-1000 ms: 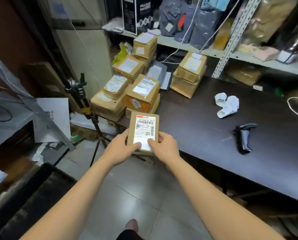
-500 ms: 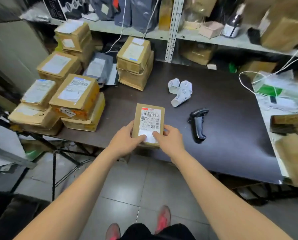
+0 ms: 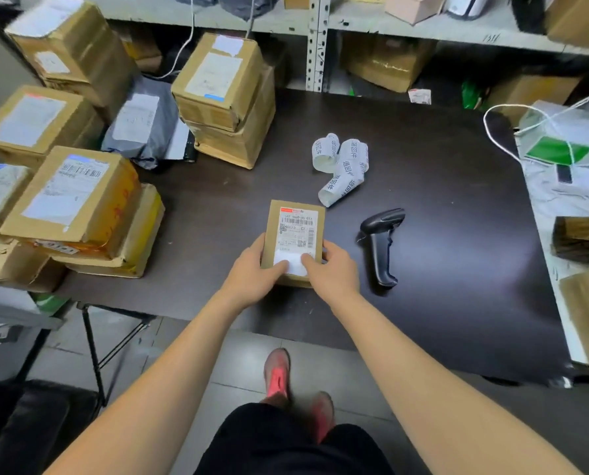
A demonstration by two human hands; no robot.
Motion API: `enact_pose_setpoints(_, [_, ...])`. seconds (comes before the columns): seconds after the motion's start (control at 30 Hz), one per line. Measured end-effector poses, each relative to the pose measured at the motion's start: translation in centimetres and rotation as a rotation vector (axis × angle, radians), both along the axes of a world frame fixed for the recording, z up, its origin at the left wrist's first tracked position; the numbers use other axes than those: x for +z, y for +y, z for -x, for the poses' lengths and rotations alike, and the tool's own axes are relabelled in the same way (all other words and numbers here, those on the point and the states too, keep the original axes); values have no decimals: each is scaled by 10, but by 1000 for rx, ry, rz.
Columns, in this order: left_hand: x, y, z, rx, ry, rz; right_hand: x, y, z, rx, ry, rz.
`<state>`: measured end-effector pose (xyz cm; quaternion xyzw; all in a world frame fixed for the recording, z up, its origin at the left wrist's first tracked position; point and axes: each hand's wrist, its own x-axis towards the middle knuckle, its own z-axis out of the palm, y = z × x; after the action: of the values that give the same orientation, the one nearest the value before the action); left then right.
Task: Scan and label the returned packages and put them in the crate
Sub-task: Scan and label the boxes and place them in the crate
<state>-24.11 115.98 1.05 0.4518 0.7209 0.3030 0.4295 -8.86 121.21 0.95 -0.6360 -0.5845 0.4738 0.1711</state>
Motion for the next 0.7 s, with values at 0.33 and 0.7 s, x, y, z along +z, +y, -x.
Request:
enact_pose_setpoints(0.33, [-29, 34, 23, 82, -29, 22, -13, 22, -1, -229, -57, -84])
enact_pose_setpoints(0.7, [-34, 42, 19, 34, 29, 5, -28, 64, -43, -300, -727, -7])
